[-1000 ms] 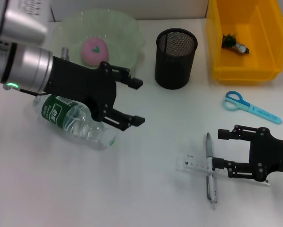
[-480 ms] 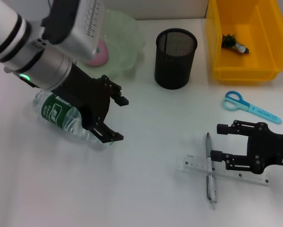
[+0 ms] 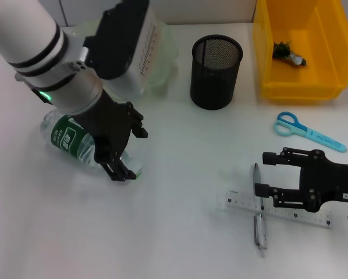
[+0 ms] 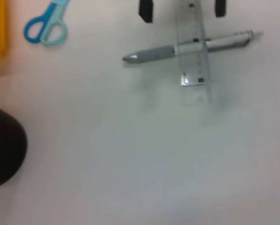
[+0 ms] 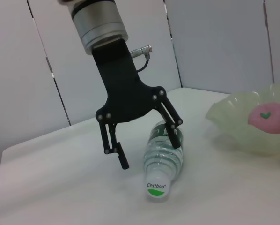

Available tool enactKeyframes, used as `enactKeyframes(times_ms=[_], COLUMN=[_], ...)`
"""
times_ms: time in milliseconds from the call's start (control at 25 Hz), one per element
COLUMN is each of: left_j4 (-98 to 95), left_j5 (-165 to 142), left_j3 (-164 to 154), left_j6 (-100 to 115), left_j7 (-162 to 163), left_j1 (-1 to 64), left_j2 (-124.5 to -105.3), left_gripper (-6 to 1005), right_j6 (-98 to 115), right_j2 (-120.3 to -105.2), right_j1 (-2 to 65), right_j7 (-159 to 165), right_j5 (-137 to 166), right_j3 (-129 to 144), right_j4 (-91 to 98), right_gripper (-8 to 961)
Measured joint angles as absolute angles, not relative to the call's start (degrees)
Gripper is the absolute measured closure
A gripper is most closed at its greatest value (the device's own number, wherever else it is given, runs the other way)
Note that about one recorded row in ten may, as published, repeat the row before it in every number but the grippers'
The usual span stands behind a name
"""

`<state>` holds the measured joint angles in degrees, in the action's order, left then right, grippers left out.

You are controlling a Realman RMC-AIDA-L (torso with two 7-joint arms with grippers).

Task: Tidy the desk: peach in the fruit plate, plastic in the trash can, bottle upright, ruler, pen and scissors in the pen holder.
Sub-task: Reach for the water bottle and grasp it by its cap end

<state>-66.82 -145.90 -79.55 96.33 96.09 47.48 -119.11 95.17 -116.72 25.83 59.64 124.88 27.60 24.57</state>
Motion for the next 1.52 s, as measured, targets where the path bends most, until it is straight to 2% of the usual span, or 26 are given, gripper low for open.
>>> enactKeyframes(times_ms=[1520], left_j4=[-64.9], left_j5=[-148.1], left_j3=[-96.6], left_j6=[88.5], left_j7=[99.8], left_j1=[48.7], left_j2=[-119.18], left_gripper=[162], right_j6=[93.8], right_j2=[-116.91], right_j1=[25.4], right_j7=[59.3], right_j5=[126.7], right_j3=[28.5], right_j4=[24.2], right_gripper=[208])
